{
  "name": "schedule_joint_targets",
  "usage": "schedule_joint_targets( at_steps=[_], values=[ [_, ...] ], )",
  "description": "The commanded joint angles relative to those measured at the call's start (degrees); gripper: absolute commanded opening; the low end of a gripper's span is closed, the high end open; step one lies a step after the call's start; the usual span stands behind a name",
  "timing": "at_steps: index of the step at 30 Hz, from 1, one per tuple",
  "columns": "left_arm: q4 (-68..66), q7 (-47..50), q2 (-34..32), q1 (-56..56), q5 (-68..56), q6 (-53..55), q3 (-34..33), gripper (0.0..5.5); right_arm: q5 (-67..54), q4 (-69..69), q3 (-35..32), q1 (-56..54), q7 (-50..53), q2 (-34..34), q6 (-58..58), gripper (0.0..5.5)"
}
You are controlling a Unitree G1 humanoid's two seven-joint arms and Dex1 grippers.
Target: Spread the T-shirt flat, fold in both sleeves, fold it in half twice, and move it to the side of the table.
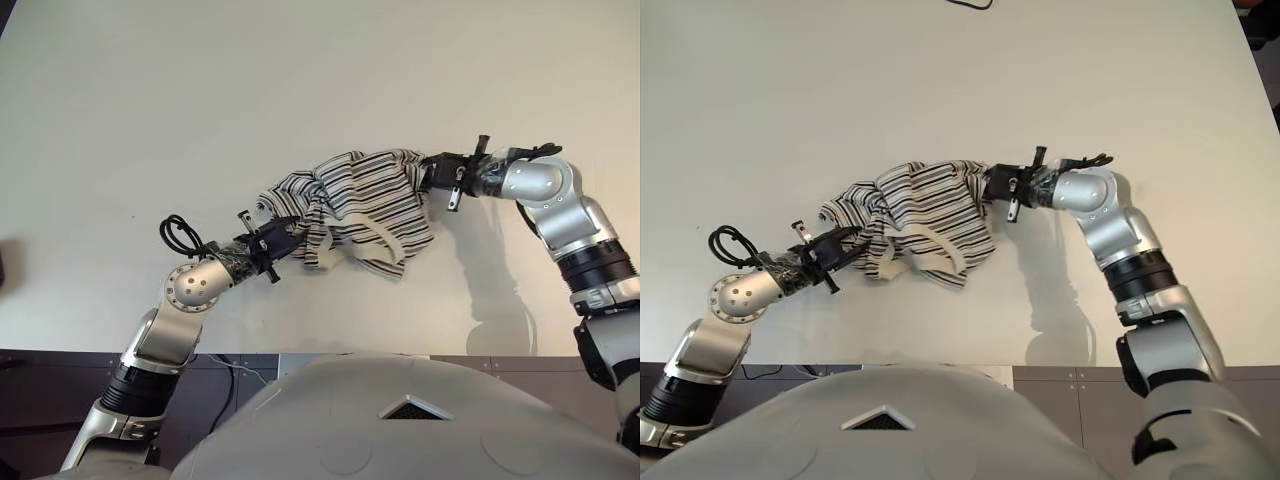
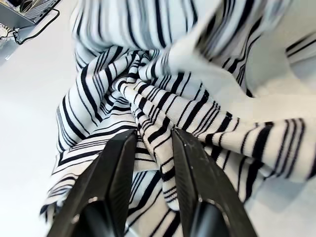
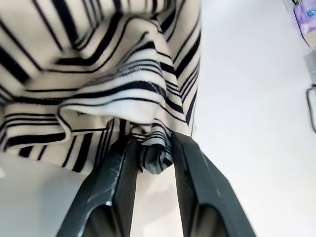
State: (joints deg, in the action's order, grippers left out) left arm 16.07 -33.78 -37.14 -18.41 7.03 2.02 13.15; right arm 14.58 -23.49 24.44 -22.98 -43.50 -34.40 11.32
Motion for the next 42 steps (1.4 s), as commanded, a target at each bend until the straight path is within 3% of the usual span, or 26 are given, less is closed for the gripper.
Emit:
schedule_joint_targets(
  at_steps=[1, 4, 10, 14, 19, 26, 42],
  values=[
    [-9.42, -0.85, -5.77, -4.63, 4.81, 1.71, -0.22, 1.28, 3.43, -5.86, -1.04, -3.22, 2.50, -2.56, 6.22, 1.18],
    [-9.97, 0.19, -6.41, -3.81, 4.36, 0.86, -2.00, 1.28, -1.16, -1.56, -4.21, -0.95, -0.15, -3.70, 7.92, 1.18],
    [-4.45, -0.52, -4.45, -3.22, -2.73, -2.41, -5.73, 1.28, -20.93, 25.99, -11.72, 12.82, -11.03, -8.26, -4.12, 1.18],
    [-3.14, -1.21, -3.33, -1.68, -5.53, -0.83, -6.94, 1.28, -20.08, 36.98, -8.67, 26.06, -11.01, -9.21, -6.20, 1.18],
    [-4.19, -2.85, -3.89, 0.01, -5.23, -1.06, -6.78, 1.28, -12.47, 34.87, -5.08, 28.97, -6.10, -5.67, -3.24, 1.18],
    [-4.27, -4.54, -3.92, 1.06, -4.66, -1.39, -6.23, 1.28, -9.19, 30.25, -5.18, 26.31, -0.87, -0.66, -1.87, 1.18],
    [-3.96, -5.83, -3.54, 2.14, -3.39, -1.47, -6.00, 1.28, -7.44, 28.40, -5.76, 28.32, -1.58, -2.41, 2.01, 1.18]
  ],
)
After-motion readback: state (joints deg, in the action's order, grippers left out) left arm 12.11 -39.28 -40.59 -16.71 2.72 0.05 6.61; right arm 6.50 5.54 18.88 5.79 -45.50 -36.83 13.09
